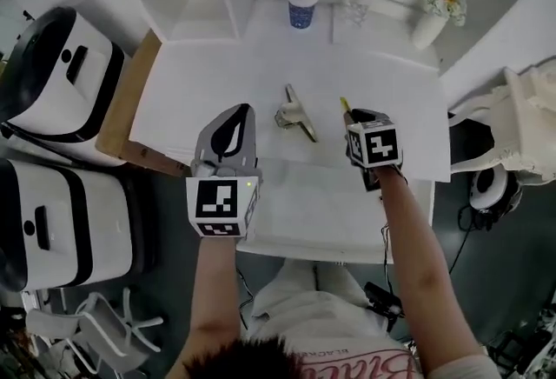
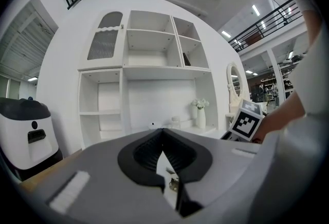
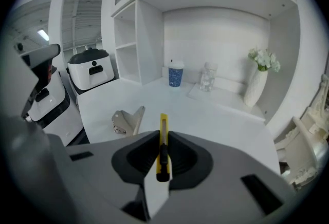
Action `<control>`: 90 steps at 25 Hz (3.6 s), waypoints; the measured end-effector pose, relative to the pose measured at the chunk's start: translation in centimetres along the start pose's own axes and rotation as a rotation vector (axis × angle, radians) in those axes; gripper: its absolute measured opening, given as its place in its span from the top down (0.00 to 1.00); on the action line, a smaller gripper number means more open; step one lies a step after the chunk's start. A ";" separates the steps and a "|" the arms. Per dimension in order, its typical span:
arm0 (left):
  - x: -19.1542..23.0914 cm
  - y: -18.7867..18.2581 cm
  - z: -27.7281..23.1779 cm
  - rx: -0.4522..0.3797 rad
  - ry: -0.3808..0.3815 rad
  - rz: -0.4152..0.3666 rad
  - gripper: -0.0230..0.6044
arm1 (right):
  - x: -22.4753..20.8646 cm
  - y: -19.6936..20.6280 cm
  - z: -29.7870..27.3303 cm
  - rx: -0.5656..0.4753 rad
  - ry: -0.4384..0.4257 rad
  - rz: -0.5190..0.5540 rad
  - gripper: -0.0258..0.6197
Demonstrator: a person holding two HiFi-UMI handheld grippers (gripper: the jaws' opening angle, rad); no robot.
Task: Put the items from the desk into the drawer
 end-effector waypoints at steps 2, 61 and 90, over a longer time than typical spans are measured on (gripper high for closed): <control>0.0 -0.7 0.4 -0.017 -0.009 0.004 0.95 | 0.3 -0.8 1.5 -0.033 0.001 0.023 0.87; -8.2 0.6 8.2 0.075 0.010 -0.027 0.95 | 3.5 18.8 9.9 0.091 -0.052 -0.239 0.87; -5.1 3.8 4.3 0.165 0.039 -0.033 0.95 | 2.2 25.5 -2.2 0.399 0.035 -0.356 0.83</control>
Point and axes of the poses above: the fingertips, and each gripper's own axes: z backward along the fingers, x to its left, y out of its underside, the point moved 8 cm from there along z, backward along the fingers, and after that the axes turned 9 degrees about -y, right-handed, at the moved point
